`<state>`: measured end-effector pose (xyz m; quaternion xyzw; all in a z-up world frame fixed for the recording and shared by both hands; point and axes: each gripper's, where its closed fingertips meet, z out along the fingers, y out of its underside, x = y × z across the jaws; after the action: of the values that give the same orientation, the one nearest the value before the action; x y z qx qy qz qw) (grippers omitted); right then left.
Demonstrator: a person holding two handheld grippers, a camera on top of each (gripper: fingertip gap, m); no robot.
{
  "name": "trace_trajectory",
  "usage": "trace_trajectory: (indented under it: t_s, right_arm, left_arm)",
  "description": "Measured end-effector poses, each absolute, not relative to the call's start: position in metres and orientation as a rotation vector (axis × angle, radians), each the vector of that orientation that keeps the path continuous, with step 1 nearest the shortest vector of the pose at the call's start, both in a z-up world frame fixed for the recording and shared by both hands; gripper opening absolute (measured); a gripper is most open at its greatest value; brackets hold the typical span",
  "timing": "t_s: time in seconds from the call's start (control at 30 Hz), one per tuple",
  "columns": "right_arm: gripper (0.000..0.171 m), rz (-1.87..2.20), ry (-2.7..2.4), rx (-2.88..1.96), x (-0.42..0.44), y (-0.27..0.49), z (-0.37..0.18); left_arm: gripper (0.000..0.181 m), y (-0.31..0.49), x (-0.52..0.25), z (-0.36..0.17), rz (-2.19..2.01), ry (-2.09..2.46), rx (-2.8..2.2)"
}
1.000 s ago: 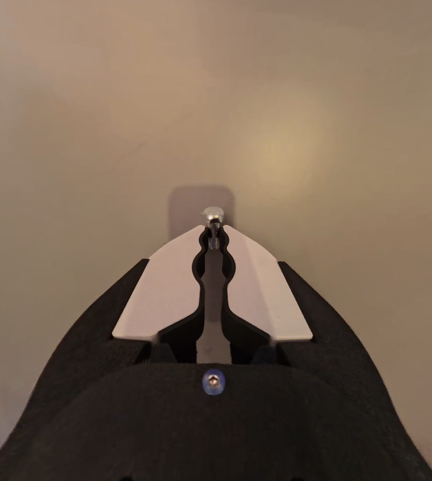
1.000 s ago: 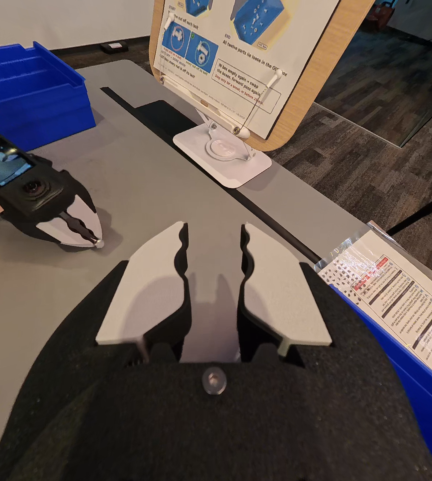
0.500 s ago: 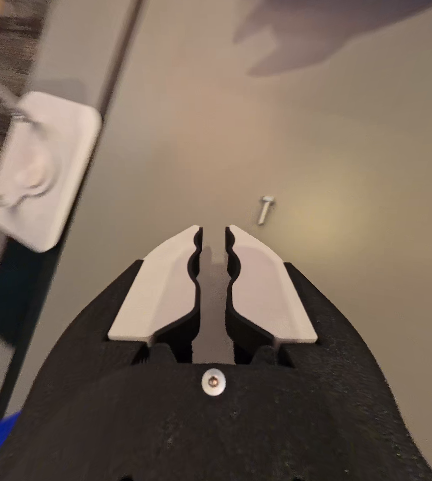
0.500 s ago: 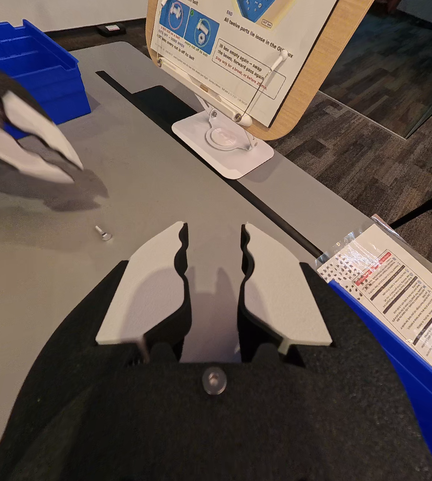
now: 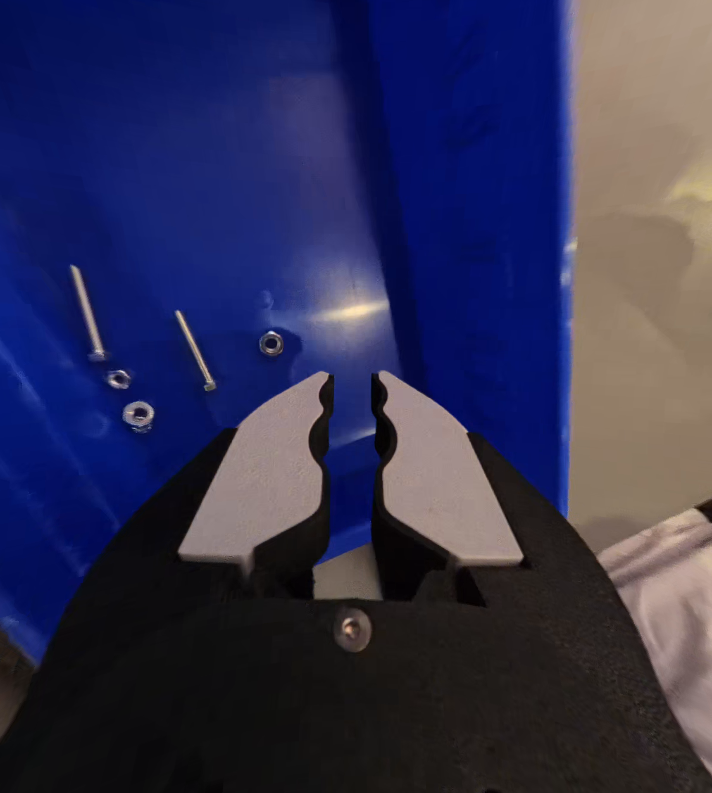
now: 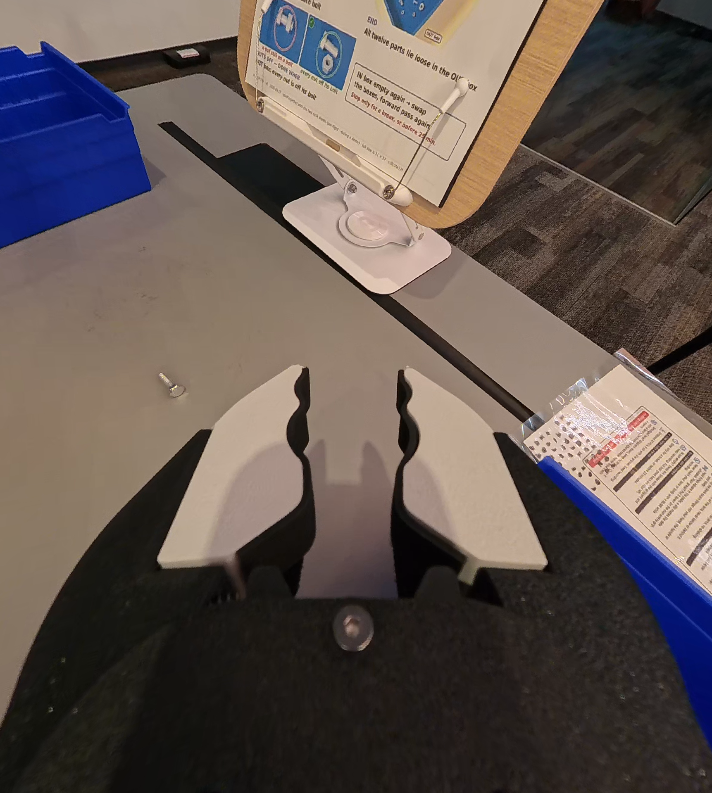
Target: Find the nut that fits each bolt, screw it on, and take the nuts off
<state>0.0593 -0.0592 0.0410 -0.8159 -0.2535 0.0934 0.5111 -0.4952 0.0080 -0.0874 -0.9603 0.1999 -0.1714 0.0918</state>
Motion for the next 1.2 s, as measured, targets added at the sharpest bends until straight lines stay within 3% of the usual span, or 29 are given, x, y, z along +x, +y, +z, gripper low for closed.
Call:
trace_trajectory:
  t_s: [0.33, 1.2]
  right_arm:
    - [0.038, 0.236, -0.592, -1.966, 0.065, -0.059, 0.040]
    - [0.037, 0.239, -0.589, -1.959, 0.070, -0.062, 0.044]
  left_arm:
    - [0.034, 0.031, -0.513, -0.128, -0.205, 0.679, -2.918]
    - [0.017, 0.030, -0.527, -0.149, -0.098, 0.771, -2.968]
